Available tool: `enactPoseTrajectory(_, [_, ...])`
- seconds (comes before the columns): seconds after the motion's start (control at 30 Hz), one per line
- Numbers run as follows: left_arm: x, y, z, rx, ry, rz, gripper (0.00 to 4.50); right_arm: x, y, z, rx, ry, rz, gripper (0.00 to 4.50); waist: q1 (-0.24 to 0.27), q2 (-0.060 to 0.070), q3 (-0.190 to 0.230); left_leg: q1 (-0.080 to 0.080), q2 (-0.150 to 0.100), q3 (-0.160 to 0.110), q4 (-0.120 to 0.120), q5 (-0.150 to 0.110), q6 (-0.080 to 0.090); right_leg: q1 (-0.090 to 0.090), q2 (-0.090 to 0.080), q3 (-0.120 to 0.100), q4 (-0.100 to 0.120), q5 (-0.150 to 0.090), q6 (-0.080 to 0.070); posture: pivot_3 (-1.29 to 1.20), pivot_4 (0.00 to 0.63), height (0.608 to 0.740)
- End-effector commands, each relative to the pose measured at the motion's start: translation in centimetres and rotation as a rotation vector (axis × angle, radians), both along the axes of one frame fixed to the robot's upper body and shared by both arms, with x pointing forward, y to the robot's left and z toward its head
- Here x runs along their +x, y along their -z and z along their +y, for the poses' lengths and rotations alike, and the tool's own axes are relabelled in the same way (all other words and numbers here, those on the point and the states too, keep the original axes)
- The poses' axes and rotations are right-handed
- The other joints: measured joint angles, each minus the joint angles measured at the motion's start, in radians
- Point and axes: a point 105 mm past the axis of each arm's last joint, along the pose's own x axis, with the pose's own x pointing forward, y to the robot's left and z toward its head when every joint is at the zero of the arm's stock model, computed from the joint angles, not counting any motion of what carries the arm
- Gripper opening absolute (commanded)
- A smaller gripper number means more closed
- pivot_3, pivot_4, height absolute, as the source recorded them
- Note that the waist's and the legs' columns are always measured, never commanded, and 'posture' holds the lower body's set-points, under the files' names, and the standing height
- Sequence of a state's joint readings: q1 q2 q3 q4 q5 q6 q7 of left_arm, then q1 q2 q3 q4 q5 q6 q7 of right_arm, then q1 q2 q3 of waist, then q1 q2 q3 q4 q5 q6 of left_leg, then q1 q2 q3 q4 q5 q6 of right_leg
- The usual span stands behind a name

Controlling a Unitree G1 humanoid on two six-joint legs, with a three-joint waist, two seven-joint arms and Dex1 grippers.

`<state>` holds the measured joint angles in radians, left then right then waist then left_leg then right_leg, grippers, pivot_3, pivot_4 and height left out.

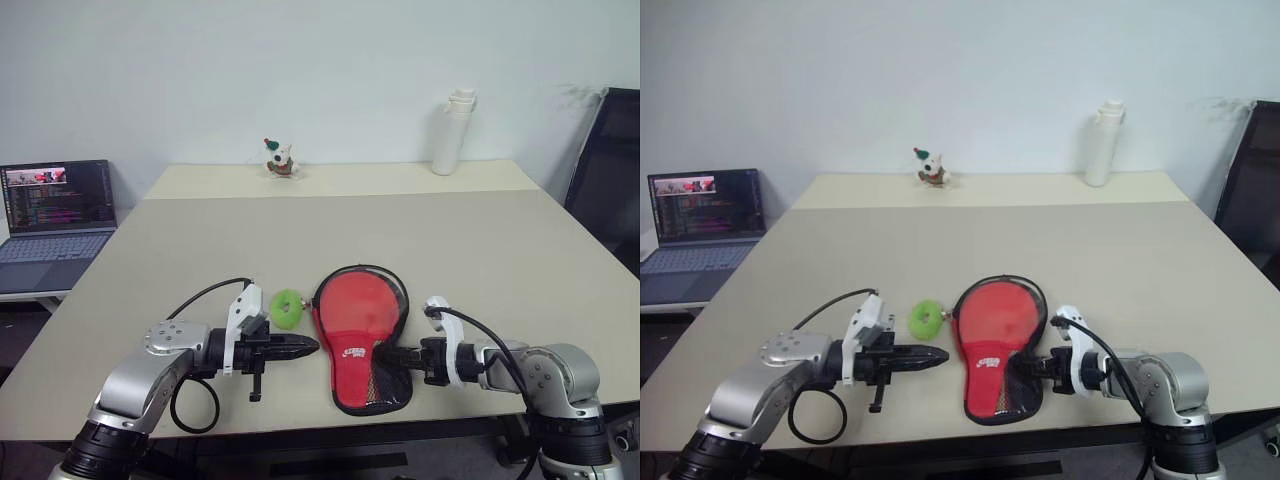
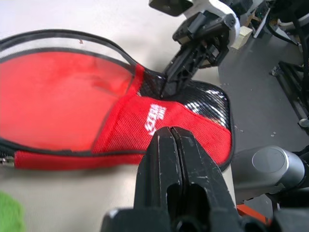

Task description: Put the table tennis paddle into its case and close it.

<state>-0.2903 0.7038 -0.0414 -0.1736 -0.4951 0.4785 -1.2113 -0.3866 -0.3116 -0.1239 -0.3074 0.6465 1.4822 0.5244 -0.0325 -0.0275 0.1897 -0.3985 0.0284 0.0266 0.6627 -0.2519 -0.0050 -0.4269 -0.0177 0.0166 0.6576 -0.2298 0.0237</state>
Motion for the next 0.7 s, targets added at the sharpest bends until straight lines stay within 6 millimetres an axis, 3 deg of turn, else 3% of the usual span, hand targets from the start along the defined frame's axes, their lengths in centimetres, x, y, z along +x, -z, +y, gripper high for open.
enactPoseTrajectory(0.03, [0.0,-0.7,-0.3,-0.003,0.021,-0.027,0.00,-0.4,-0.7,0.0,0.016,-0.016,-0.022,0.03,0.000,0.000,0.000,0.000,0.000,0.000,0.000,0.000,0.000,0.000,0.000,0.000,0.000,0.000,0.000,0.00,0.150,0.740])
enactPoseTrajectory(0.3, [0.1,-0.7,-0.3,0.001,0.021,-0.030,0.00,0.2,0.5,-0.4,-0.018,0.053,-0.009,0.03,0.000,0.000,0.000,0.000,0.000,0.000,0.000,0.000,0.000,0.000,0.000,0.000,0.000,0.000,0.000,0.00,0.150,0.740])
enactPoseTrajectory(0.47, [0.1,-1.0,-0.4,-0.022,0.007,-0.026,0.00,-0.8,1.4,-1.4,-0.089,0.037,-0.048,1.51,0.001,0.000,0.000,0.000,0.000,0.000,0.000,0.000,0.000,0.000,0.000,0.000,-0.001,0.000,0.000,0.00,0.150,0.740])
enactPoseTrajectory(0.63, [0.3,-1.1,-0.1,-0.036,-0.034,-0.013,0.00,-2.1,0.4,-1.3,-0.066,-0.026,-0.134,3.19,0.005,-0.001,-0.001,0.000,-0.001,-0.001,0.000,0.000,0.000,0.002,0.000,-0.001,-0.002,0.000,0.000,0.00,0.150,0.740])
enactPoseTrajectory(0.7, [0.8,-1.1,0.5,-0.039,-0.086,0.002,0.00,-2.4,-1.6,-1.2,0.017,-0.041,-0.200,3.19,0.005,-0.002,-0.001,0.000,0.000,-0.001,0.000,0.000,0.000,0.002,0.000,-0.001,-0.003,0.000,0.001,0.00,0.150,0.740])
